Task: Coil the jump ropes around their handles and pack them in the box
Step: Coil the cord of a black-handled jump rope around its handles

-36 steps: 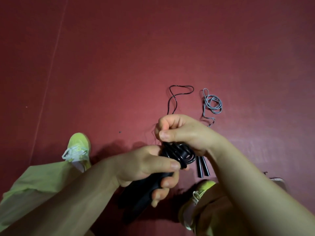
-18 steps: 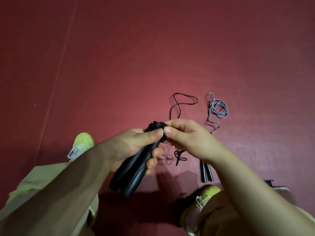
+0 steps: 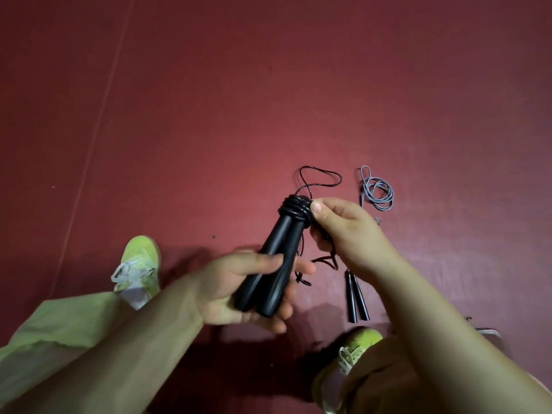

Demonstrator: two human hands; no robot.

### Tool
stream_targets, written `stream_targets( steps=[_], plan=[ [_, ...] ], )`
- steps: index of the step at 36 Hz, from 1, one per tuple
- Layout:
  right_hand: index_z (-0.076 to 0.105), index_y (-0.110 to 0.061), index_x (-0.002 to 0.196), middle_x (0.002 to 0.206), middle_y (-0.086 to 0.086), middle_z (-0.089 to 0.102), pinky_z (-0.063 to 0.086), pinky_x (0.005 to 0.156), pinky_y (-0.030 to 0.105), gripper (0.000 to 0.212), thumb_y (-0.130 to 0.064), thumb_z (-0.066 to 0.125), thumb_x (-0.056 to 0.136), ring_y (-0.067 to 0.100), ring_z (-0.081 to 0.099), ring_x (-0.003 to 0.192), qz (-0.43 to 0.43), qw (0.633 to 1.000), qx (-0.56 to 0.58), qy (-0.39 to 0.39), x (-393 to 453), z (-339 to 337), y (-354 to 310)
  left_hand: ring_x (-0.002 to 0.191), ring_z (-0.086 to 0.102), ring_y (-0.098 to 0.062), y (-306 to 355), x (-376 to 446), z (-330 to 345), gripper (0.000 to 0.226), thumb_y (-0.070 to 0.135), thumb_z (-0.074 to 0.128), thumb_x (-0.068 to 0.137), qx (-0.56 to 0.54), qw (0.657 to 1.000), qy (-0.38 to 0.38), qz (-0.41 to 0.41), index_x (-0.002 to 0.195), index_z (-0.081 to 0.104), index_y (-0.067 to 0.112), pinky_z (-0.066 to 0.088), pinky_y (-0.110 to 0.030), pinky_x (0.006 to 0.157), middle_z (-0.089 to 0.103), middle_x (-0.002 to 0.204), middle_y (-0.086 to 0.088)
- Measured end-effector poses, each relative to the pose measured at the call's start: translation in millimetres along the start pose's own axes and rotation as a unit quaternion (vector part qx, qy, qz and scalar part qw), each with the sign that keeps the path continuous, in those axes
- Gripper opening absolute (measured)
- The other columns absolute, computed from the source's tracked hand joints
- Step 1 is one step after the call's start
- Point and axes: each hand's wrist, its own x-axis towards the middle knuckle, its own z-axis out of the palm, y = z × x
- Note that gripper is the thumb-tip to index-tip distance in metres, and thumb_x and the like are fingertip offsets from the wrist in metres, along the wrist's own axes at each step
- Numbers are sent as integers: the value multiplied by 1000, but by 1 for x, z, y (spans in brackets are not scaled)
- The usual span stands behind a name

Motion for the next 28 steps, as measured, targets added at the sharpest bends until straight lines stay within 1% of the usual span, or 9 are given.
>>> stream_targets(
  steps=[2,4,6,11,17,20,22,26,28],
  plan=[
    [62,-13,82,65,9,48,28,46,24,31,-26,42,102,12,38,50,43,999,15,20,0,6,6,54,63,-17,4,3,4,48,31,88,56,-18,998,59,11,96,73,10,55,-30,50,63,67,-6],
    [58,-10,80,67,13,50,31,44,24,37,-32,39,103,17,40,51,83,996,11,36,1,13,14,50,60,-15,7,5,8,32,29,69,71,7,991,132,12,95,66,8,52,-25,46,61,64,-5],
    [55,-9,77,63,12,49,32,43,24,43,-37,35,104,19,40,50,104,994,-5,41,1,20,20,49,59,-16,8,6,10,27,24,56,73,59,981,185,13,94,62,9,49,-22,43,60,63,-5],
    [57,-9,79,68,2,57,35,41,20,49,-41,28,104,11,48,45,129,989,-30,61,-1,27,18,54,62,-21,4,10,5,14,15,58,84,173,949,261,21,96,63,9,49,-25,48,64,65,-7],
    [62,-13,82,74,3,63,38,49,25,56,-61,36,94,18,53,56,178,981,-73,30,0,29,18,55,64,-22,4,17,0,6,11,56,91,260,915,309,12,97,55,11,50,-27,50,67,62,-4],
    [65,-8,86,72,7,65,39,50,26,65,-68,42,87,18,51,50,203,975,-92,17,1,28,21,56,62,-23,0,21,-4,5,10,57,90,338,880,333,7,89,53,12,49,-28,52,65,65,-4],
    [67,-3,89,69,7,63,38,47,24,70,-70,46,84,17,49,48,217,970,-107,11,0,27,21,58,62,-25,-5,23,-7,8,11,59,89,399,847,352,7,85,51,13,51,-36,56,65,66,-5],
    [66,-4,84,59,4,56,34,44,24,56,-57,49,89,16,44,43,205,973,-109,12,1,28,20,72,68,-29,-9,26,-12,13,26,59,84,539,750,384,-4,86,52,16,54,-47,69,68,78,-8],
    [63,-8,77,55,3,52,31,43,23,45,-49,48,90,16,41,39,189,976,-106,21,2,29,19,76,67,-29,-7,25,-12,24,36,62,76,541,752,376,-5,90,51,19,55,-47,73,68,83,-9]
  ],
)
